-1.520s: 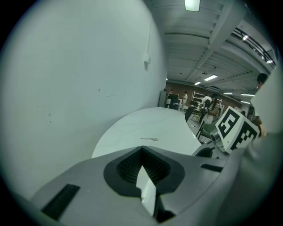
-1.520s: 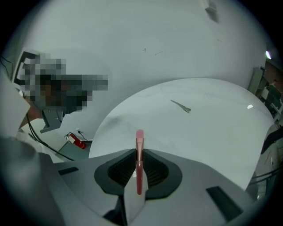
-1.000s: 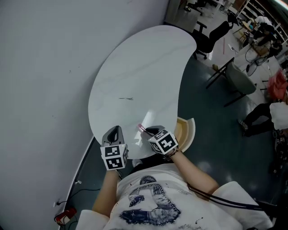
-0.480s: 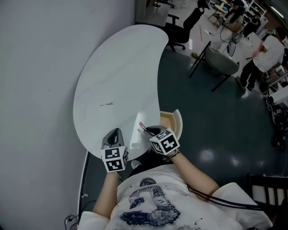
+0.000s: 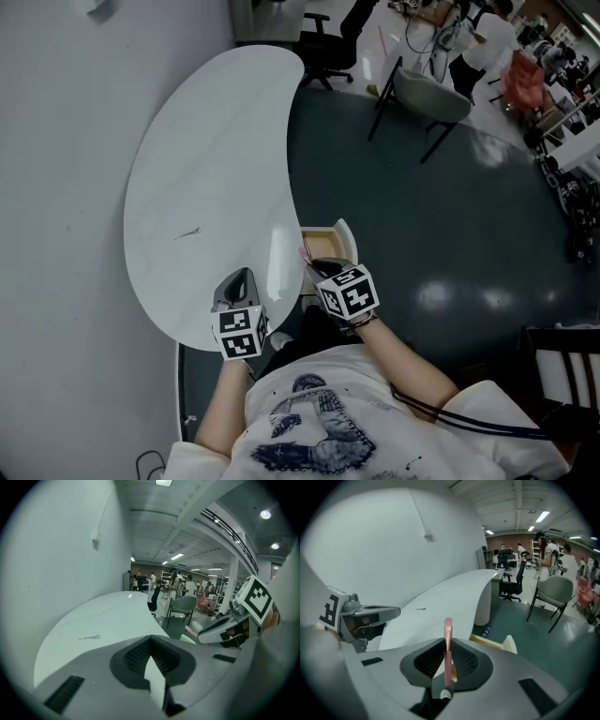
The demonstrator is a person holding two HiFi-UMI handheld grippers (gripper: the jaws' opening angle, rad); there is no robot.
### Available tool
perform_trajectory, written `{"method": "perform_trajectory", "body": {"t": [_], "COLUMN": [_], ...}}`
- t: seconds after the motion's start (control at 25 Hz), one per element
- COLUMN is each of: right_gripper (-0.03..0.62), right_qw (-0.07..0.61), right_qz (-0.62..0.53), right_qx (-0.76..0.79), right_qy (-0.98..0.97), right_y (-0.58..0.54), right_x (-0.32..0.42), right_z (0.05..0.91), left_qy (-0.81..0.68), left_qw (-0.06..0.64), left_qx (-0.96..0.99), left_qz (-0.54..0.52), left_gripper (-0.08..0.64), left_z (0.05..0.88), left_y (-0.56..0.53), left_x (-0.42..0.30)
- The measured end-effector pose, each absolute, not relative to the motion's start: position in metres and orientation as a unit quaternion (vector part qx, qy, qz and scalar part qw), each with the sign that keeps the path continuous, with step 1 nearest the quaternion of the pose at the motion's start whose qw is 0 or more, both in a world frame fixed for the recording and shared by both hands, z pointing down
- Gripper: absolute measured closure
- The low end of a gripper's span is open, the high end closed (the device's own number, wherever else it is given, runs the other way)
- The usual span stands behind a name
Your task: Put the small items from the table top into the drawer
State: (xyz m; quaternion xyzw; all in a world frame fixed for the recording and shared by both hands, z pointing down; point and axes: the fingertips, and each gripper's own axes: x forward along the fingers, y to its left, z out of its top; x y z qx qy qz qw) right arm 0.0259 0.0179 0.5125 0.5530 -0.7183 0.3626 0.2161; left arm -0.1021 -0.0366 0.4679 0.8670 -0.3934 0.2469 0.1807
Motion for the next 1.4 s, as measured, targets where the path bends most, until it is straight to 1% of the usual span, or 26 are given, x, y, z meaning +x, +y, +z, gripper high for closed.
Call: {"method": "perform_trajectory", "body": {"t": [0.28,0.52,0.84,1.4], "right_gripper": [0.528,0.528,0.528,0.528], "right_qw": [0.196,0.181,0.156,0.114], "right_qz": [0.386,0.412,0.453,0.513], "right_qx": [0.588,0.606,0.627,0.658], "right_qy": [-0.683,-0.656,-0.614,-0.54], "right_y": [0.017,0.012,0.002,-0.017], "right_x": [0.077,0.104,0.119,0.129], "right_z": [0.534,0.555,0.599,0.678], "left_qy": [-0.366,-0.346,-0.317,-0.304], "left_qw": [0.173,0.169,0.168,0.164], "left_qx": [0.875,0.879,0.882,0.881], "left_qz": [0.264,0.28,0.304,0.322], "left_gripper": [0.525,0.525,0.525,0.525], "left_z": [0.483,0.496,0.529,0.575], "left_y": [-0.044,-0.052,-0.066,-0.102], "left_x": [-0.055,-0.022,0.014,0.03]}}
